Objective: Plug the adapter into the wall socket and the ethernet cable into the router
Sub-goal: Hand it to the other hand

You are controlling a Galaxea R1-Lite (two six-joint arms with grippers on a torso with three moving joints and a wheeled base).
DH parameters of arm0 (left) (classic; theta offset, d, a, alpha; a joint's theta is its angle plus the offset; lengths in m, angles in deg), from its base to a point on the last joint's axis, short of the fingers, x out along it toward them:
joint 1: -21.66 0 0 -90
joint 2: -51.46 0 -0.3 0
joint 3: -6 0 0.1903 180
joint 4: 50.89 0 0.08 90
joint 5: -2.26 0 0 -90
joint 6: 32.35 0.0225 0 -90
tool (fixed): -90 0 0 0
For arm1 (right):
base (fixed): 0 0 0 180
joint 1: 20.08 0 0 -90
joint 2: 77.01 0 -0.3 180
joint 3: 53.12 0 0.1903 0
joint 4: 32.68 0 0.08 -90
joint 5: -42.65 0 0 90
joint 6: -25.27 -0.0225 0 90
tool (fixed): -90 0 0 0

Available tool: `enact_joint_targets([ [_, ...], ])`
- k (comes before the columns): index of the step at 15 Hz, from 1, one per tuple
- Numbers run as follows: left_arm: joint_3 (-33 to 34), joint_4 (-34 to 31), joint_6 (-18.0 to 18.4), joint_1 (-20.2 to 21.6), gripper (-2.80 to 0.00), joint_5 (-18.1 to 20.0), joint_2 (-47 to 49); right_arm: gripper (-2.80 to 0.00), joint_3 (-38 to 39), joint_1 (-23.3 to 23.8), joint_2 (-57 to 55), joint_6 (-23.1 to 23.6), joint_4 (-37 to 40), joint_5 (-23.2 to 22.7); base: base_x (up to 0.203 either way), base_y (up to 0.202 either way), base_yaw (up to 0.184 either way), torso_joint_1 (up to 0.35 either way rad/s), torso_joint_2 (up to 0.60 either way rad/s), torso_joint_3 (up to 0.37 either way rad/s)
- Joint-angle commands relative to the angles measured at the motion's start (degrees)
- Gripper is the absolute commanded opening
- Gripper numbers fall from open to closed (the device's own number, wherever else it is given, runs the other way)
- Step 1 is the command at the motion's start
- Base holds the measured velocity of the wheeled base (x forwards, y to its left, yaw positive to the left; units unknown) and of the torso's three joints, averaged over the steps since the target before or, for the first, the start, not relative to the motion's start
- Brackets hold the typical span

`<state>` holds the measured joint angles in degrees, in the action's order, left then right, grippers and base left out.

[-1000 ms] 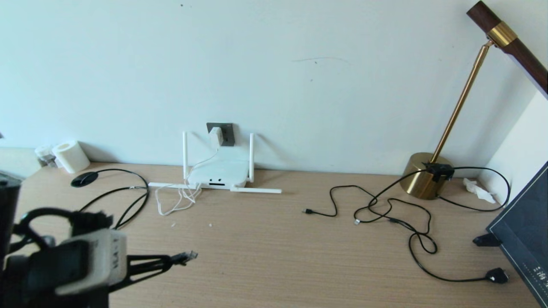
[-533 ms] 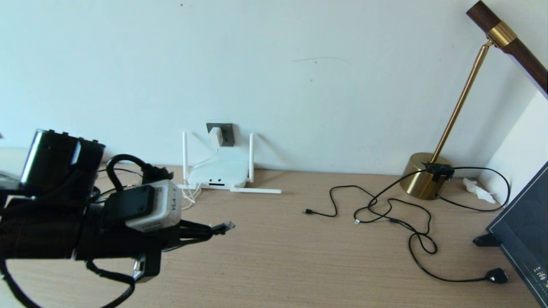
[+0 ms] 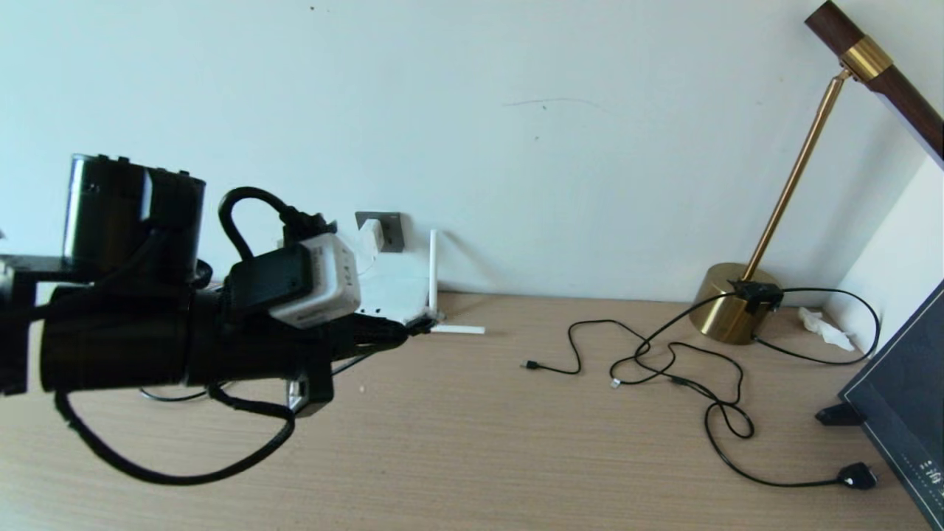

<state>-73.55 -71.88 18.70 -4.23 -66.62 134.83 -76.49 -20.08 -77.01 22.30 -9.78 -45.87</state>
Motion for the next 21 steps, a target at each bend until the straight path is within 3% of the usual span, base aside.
enact_joint_targets([
  [1, 2.99, 4.97, 0.37, -1.57, -2.80, -7.22, -0.15, 0.00, 0.00, 0.00, -0.09, -0.34, -0.06, 0.09, 0.000, 0.000, 0.000, 0.000, 0.00, 0.000],
  [3, 7.87, 13.36, 3.08, -1.86, -2.80, -13.97, -1.47, 0.00, 0.00, 0.00, -0.09, -0.37, -0.06, 0.18, 0.000, 0.000, 0.000, 0.000, 0.00, 0.000],
  [5, 12.09, 22.67, 8.89, -1.95, -2.80, -23.56, -2.38, 0.00, 0.00, 0.00, -0.09, -0.37, -0.06, 0.18, 0.000, 0.000, 0.000, 0.000, 0.00, 0.000],
  [10, 14.87, 28.53, 14.38, -2.33, -2.80, -30.87, -3.46, 0.00, 0.00, 0.00, -0.09, -0.46, -0.06, 0.18, 0.000, 0.000, 0.000, 0.000, 0.00, 0.000],
  [15, 15.63, 29.62, 15.84, -4.67, -2.80, -31.30, -3.49, 0.00, 0.00, 0.00, -0.09, -0.46, -0.06, 0.18, 0.000, 0.000, 0.000, 0.000, 0.00, 0.000],
  [18, 14.01, 29.36, 14.50, -6.48, -2.80, -30.33, -3.16, 0.00, 0.00, 0.00, -0.03, -0.22, -0.11, 0.18, 0.000, 0.000, 0.000, 0.000, 0.00, 0.000],
  [21, 8.79, 26.15, 12.11, -9.16, -2.80, -18.15, -0.20, 0.00, -6.43, 0.00, -1.29, -0.02, 0.80, -0.16, 0.000, 0.000, 0.000, 0.000, 0.00, 0.000],
])
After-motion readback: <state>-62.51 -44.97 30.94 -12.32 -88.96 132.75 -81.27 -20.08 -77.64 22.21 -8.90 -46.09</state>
